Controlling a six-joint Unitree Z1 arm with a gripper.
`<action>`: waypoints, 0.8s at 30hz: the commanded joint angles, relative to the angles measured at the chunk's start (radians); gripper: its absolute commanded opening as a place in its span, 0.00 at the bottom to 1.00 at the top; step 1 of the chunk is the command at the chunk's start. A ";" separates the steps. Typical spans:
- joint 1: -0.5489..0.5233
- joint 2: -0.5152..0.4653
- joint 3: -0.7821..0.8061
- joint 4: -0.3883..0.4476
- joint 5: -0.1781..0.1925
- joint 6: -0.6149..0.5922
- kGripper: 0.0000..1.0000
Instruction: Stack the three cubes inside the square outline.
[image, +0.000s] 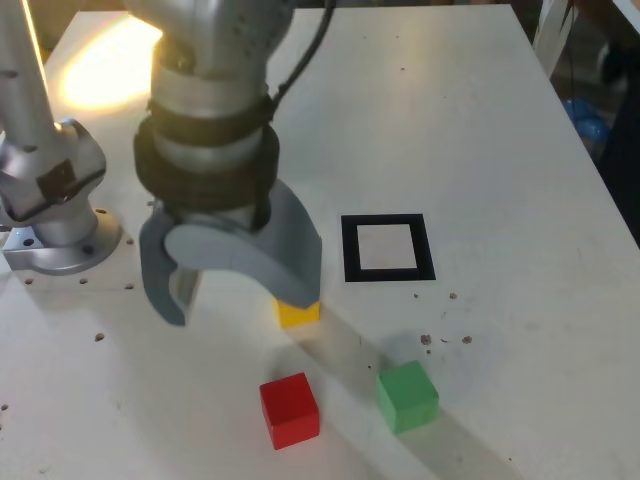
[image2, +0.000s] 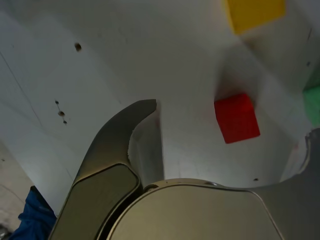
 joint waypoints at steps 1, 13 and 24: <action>-0.016 0.020 -0.025 0.006 -0.010 -0.008 0.93; -0.071 0.166 -0.137 0.014 -0.056 -0.064 0.91; -0.045 0.273 -0.112 0.008 -0.054 -0.091 0.85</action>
